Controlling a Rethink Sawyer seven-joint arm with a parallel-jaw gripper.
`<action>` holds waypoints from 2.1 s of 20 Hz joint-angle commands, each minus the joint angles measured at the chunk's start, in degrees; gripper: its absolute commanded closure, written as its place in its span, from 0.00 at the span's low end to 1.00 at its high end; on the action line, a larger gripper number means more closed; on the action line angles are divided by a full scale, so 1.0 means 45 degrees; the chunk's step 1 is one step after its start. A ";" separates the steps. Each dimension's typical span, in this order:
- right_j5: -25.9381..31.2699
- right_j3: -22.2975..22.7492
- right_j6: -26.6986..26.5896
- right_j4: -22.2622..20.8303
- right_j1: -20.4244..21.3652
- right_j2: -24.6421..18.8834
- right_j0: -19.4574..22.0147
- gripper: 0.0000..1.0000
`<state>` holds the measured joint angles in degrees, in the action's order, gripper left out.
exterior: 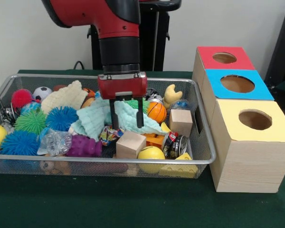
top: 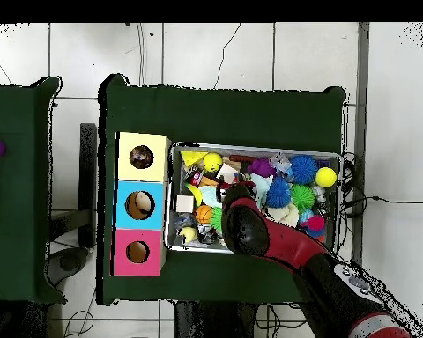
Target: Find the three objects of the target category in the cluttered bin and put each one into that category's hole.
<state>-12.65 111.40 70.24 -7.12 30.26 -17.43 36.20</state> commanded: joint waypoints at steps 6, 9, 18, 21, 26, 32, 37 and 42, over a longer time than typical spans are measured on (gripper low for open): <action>-0.0883 -0.1118 0.2993 0.0026 -0.0666 -0.0077 0.0029 0.00; -0.0857 -0.1308 0.2873 -0.0194 -0.0915 -0.0283 0.0298 0.00; -0.0652 -0.1514 0.2551 -0.0536 -0.1173 -0.0656 0.0817 0.00; -0.0426 -0.1629 0.2401 -0.0704 -0.1236 -0.0858 0.1063 0.00; -0.0157 -0.1570 0.2348 -0.0763 -0.1108 -0.1002 0.1246 0.00; 0.0121 -0.1519 0.2284 -0.0720 -0.0915 -0.1041 0.1317 0.00; 0.0355 -0.1457 0.2230 -0.0647 -0.0670 -0.1034 0.1327 0.00; 0.0396 -0.1454 0.2214 -0.0659 -0.0649 -0.1050 0.1377 0.00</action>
<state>-12.97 111.11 70.24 -8.84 26.77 -18.56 40.68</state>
